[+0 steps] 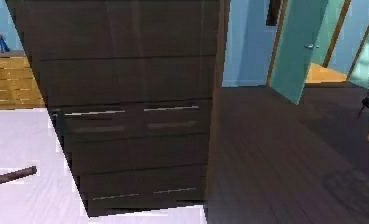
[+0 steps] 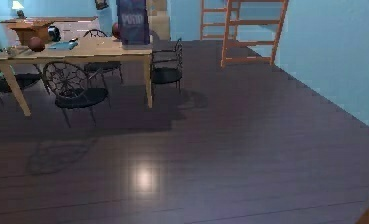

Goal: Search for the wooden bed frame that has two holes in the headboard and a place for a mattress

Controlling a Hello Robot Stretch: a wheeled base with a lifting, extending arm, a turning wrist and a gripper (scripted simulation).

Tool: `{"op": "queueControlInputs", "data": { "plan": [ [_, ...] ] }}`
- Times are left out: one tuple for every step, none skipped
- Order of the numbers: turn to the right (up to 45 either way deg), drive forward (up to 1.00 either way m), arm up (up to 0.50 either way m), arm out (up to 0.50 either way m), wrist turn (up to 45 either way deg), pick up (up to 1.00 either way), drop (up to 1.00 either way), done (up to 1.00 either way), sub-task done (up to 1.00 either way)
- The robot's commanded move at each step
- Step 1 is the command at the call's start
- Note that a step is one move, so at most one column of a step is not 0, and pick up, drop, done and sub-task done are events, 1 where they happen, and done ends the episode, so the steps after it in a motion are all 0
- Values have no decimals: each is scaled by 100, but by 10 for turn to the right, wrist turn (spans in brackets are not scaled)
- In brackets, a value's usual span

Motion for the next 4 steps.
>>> {"op": "queueControlInputs", "data": {
  "plan": [
    [450,0,0,0,0,0,0,0,0],
    [420,0,0,0,0,0,0,0,0],
    [0,45,0,0,0,0,0,0,0],
    [360,0,0,0,0,0,0,0,0]
  ]
}}
